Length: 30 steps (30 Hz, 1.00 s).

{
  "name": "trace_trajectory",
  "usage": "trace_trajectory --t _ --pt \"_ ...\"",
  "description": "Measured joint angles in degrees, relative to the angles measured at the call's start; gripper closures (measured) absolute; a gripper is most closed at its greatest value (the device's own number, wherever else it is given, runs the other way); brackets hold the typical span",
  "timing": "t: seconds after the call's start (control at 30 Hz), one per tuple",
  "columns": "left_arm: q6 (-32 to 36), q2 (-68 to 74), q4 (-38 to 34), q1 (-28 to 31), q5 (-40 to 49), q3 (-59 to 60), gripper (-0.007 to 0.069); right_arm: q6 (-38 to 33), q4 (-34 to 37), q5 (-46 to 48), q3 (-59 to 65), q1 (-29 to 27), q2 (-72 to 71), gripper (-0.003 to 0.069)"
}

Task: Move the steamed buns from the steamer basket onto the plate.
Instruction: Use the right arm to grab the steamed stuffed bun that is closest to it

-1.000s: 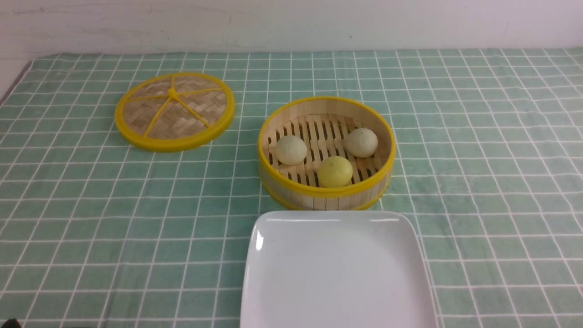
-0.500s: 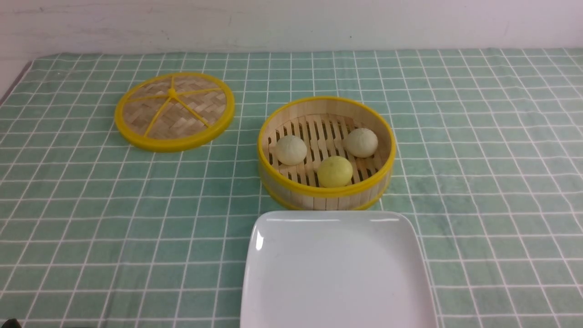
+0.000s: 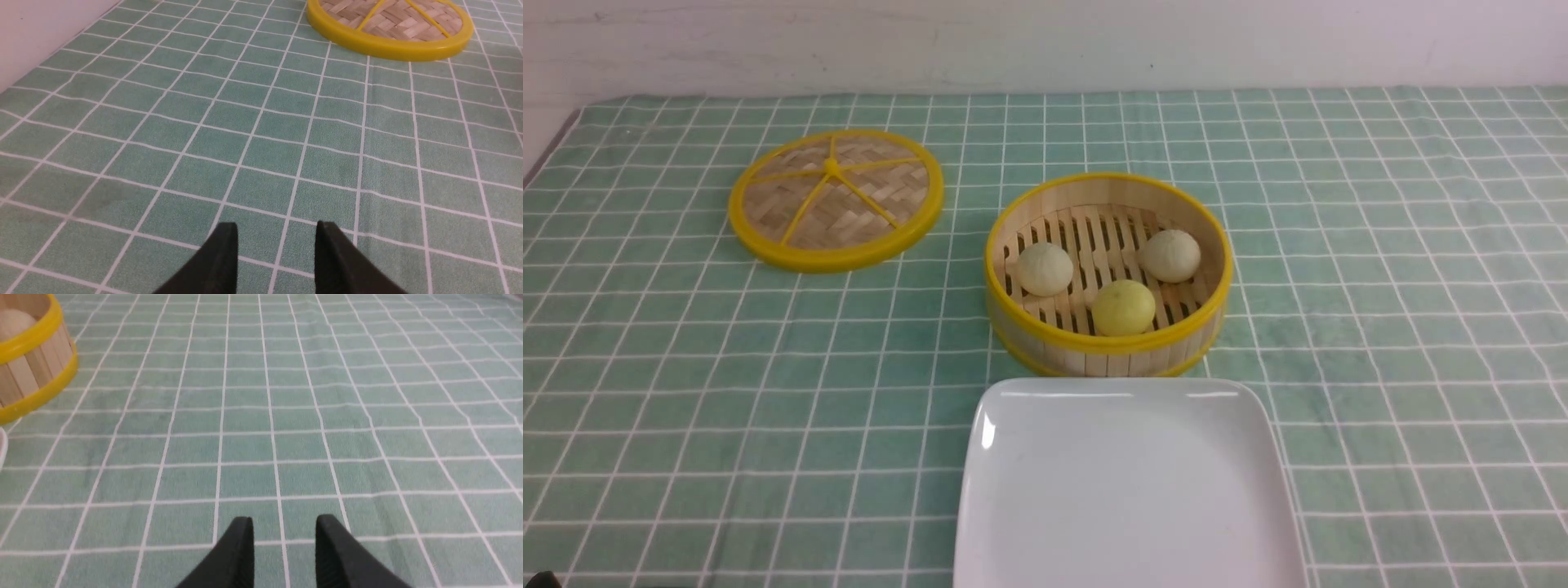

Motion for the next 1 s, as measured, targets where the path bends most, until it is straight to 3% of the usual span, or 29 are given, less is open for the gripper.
trace_trajectory --t 0.27,0.53,1.0 --pt "0.00 0.00 0.00 0.00 0.00 0.00 0.0330 1.19 9.38 -6.15 -9.47 0.00 0.00 0.0418" --pt "0.00 0.00 0.00 0.00 0.00 0.00 0.0330 1.30 10.03 -0.98 -23.04 0.00 0.00 0.0418" --pt "0.00 0.00 0.00 0.00 0.00 0.00 0.0330 1.32 12.91 -13.13 -26.18 0.00 -0.17 0.0418"
